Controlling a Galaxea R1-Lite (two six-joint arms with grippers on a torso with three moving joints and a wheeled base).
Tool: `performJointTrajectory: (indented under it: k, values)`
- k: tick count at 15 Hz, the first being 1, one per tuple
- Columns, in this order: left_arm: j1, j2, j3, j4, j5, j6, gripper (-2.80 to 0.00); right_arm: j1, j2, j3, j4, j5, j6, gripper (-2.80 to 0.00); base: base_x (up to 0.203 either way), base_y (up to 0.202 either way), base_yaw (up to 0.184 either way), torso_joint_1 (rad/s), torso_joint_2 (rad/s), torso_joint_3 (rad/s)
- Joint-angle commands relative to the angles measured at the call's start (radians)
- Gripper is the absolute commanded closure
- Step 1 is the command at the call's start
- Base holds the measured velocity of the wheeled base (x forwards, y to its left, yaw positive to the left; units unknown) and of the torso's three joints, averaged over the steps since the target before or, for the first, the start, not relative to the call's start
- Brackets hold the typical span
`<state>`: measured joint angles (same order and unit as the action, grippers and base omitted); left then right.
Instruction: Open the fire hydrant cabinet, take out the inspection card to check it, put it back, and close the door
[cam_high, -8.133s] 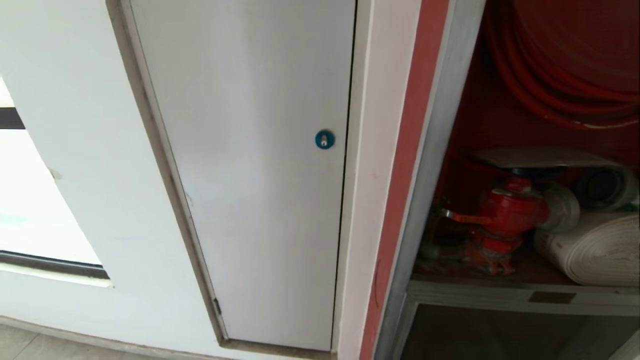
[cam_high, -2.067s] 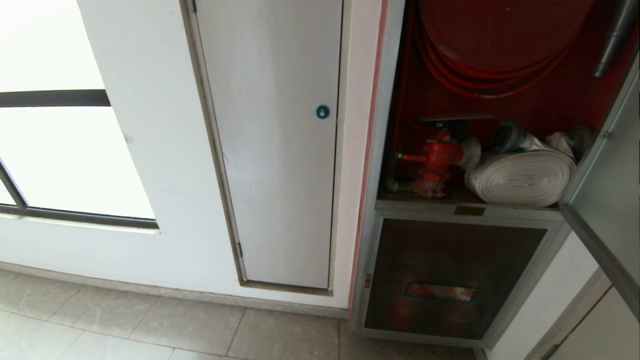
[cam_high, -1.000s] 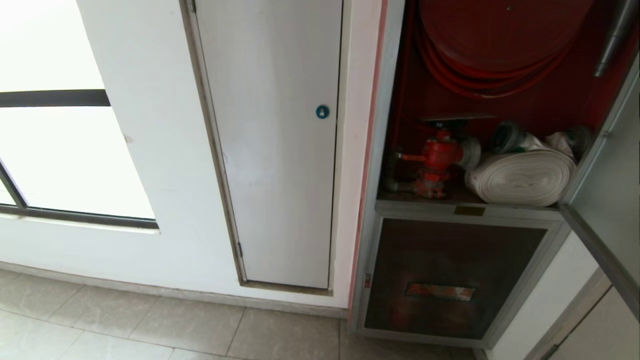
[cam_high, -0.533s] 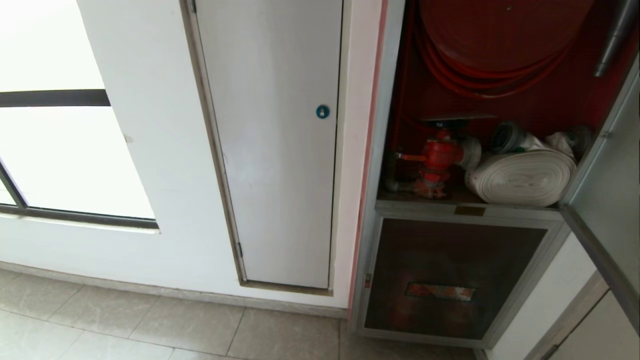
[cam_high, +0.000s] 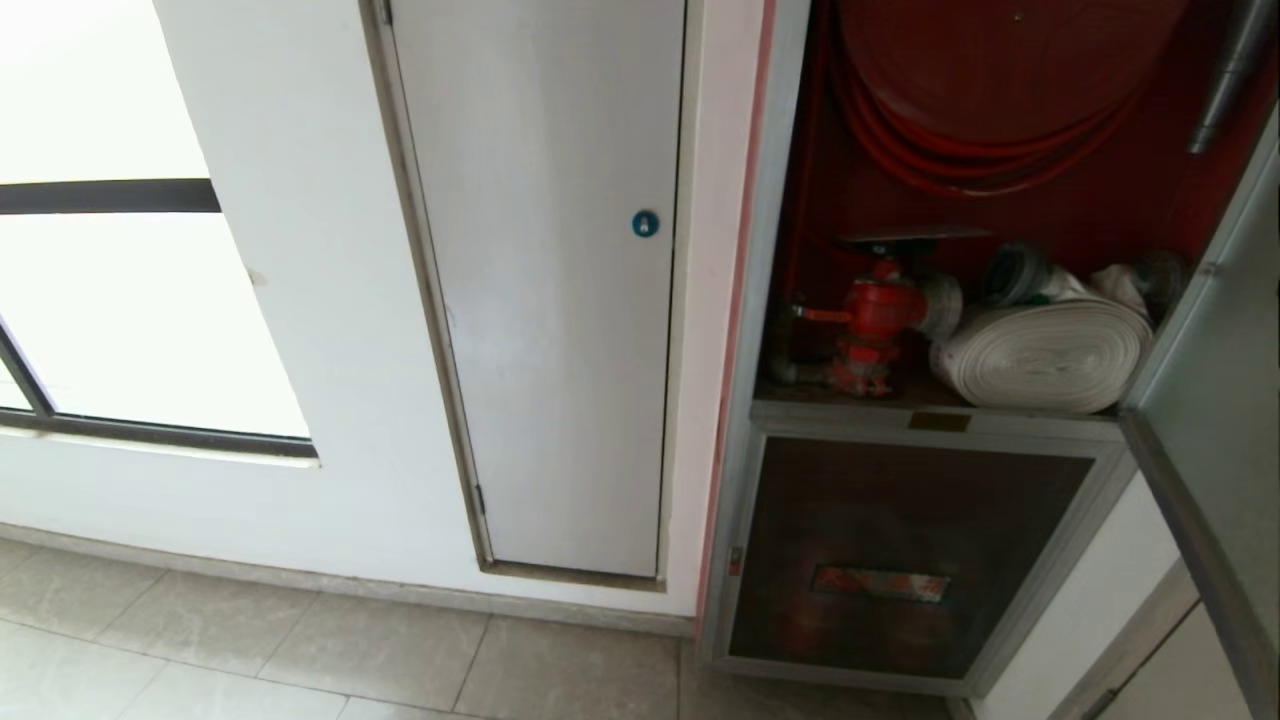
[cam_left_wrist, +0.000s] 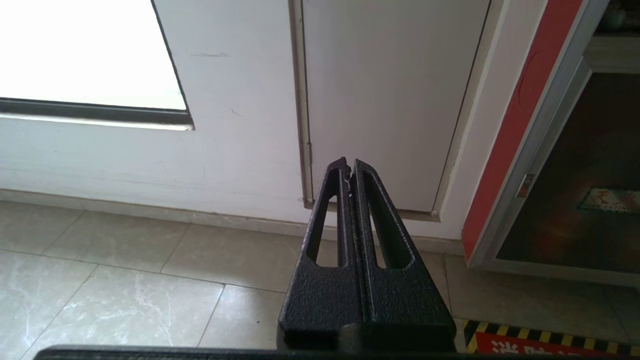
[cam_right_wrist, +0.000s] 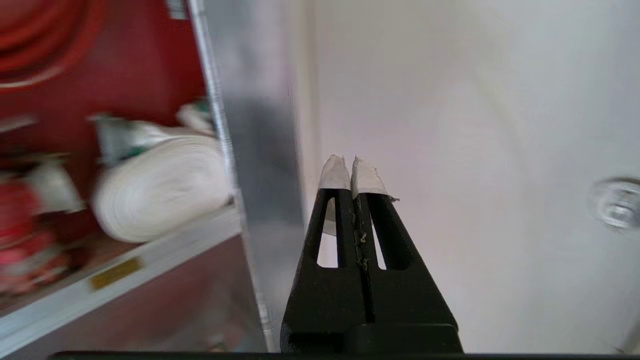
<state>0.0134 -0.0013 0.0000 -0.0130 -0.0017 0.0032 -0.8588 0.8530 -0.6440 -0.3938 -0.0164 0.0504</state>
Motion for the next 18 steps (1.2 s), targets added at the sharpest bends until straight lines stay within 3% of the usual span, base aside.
performJointTrajectory:
  k: [1, 8, 16, 18]
  values:
    - [0.0, 0.0, 0.006, -0.001, 0.0, 0.0, 0.0, 0.058, -0.015, 0.0, -0.002, -0.002, 0.0, 0.0, 0.0, 0.0, 0.0, 0.0, 0.0, 0.0]
    - [0.0, 0.0, 0.006, -0.001, 0.0, 0.0, 0.0, 0.34, 0.002, 0.0, -0.002, 0.008, 0.0, 0.0, 0.0, 0.0, 0.0, 0.0, 0.0, 0.0]
    - [0.0, 0.0, 0.006, -0.001, 0.0, 0.0, 0.0, 0.656, 0.221, -0.079, -0.009, 0.06, 0.007, 0.0, 0.0, 0.0, 0.0, 0.0, 0.0, 0.0]
    - [0.0, 0.0, 0.006, -0.001, 0.0, 0.0, 0.0, 0.729, 0.298, -0.118, -0.015, 0.068, 0.04, 0.0, 0.0, 0.0, 0.0, 0.0, 0.0, 0.0]
